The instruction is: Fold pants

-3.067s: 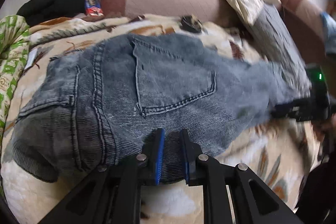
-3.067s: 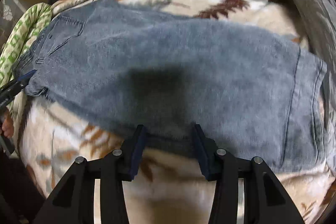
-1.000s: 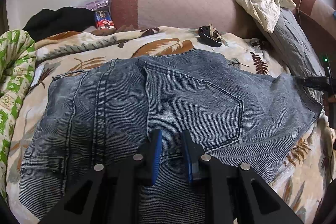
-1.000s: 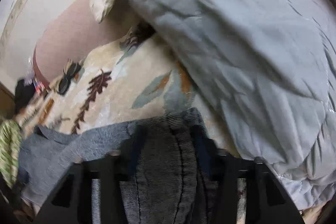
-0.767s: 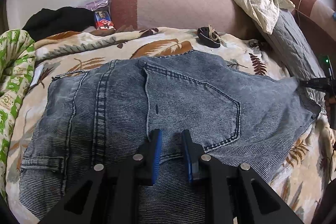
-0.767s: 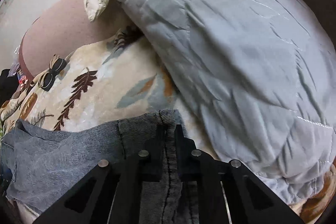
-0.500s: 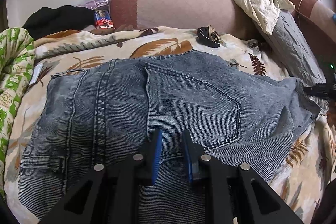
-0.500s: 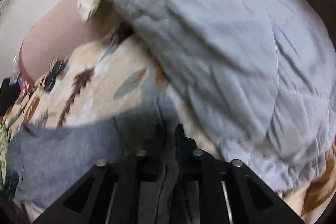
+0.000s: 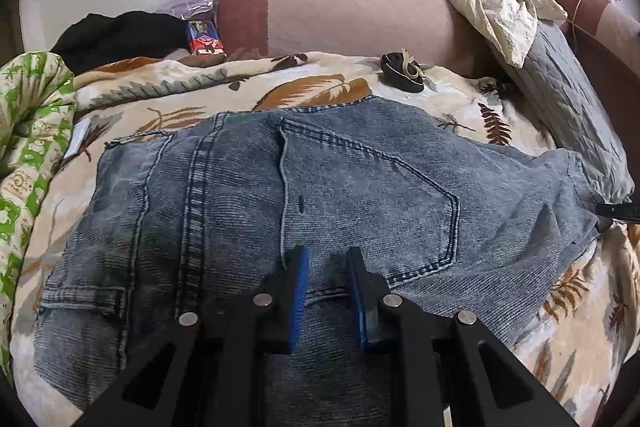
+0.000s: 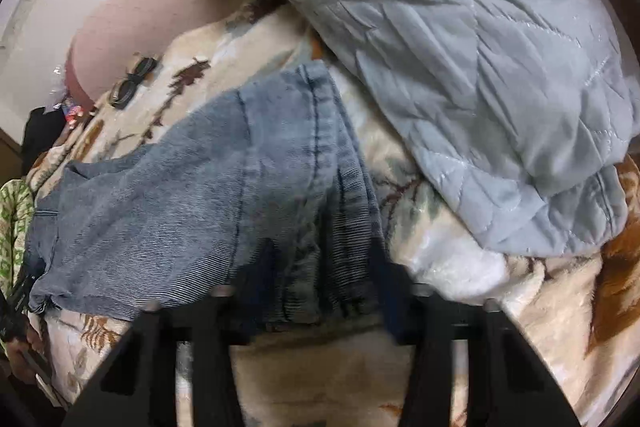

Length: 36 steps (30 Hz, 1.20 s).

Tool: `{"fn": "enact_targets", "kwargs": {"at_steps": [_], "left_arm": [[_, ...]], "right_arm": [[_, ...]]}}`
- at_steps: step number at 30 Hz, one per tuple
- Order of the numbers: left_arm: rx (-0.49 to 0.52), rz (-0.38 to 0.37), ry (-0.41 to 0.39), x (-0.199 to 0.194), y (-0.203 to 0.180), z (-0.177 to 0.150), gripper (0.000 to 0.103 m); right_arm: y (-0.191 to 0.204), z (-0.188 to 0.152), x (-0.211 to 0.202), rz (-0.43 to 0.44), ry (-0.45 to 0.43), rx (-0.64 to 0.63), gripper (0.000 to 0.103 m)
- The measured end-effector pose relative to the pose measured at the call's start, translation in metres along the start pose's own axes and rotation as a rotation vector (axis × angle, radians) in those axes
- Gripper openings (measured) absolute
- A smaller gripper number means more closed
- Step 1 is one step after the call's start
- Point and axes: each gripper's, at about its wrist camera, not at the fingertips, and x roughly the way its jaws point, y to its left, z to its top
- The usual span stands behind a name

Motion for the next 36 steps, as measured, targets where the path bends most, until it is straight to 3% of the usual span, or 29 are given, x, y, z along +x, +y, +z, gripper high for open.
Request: {"fn": "enact_targets", "kwargs": {"at_steps": [3, 8, 14, 19, 24, 25, 26, 27, 28, 30, 32, 34, 36], "left_arm": [[-0.016, 0.001, 0.010, -0.008, -0.001, -0.002, 0.022], [0.015, -0.023, -0.012, -0.032, -0.009, -0.007, 0.022], [0.043, -0.009, 0.044, -0.014, -0.007, -0.018, 0.022], [0.084, -0.001, 0.054, -0.014, -0.010, -0.019, 0.022], [0.041, -0.019, 0.042, -0.023, 0.002, -0.017, 0.022], [0.026, -0.021, 0.037, -0.025, 0.005, -0.016, 0.022], [0.011, -0.018, 0.030, -0.027, 0.009, -0.015, 0.022], [0.000, -0.018, 0.024, -0.028, 0.011, -0.014, 0.022], [-0.012, -0.028, 0.018, -0.029, 0.013, -0.013, 0.022], [-0.015, -0.025, 0.020, -0.027, 0.011, -0.012, 0.022], [-0.005, -0.011, 0.019, -0.025, 0.006, -0.011, 0.022], [-0.005, -0.034, -0.002, -0.027, -0.001, -0.008, 0.022], [0.016, -0.049, -0.010, -0.028, -0.010, -0.006, 0.022]], "right_arm": [[0.019, -0.008, -0.006, -0.071, -0.007, -0.097, 0.019], [0.027, -0.010, -0.017, -0.148, -0.071, -0.129, 0.018], [0.028, -0.008, -0.012, -0.285, -0.088, -0.137, 0.016], [0.020, -0.009, 0.005, -0.321, -0.034, -0.128, 0.015], [0.014, -0.010, -0.006, -0.320, -0.038, -0.102, 0.015], [0.014, -0.009, -0.008, -0.341, -0.048, -0.102, 0.015], [0.014, -0.009, -0.016, -0.430, -0.079, -0.114, 0.000], [0.012, -0.008, -0.023, -0.517, -0.109, -0.126, 0.000], [0.003, -0.006, -0.035, -0.495, -0.134, -0.094, 0.000], [-0.013, -0.002, -0.049, -0.314, -0.144, -0.006, 0.000], [-0.001, -0.003, -0.056, -0.296, -0.195, -0.051, 0.003], [0.027, -0.003, -0.058, -0.059, -0.207, -0.108, 0.003], [0.069, -0.006, -0.046, 0.014, -0.179, -0.215, 0.003]]}}
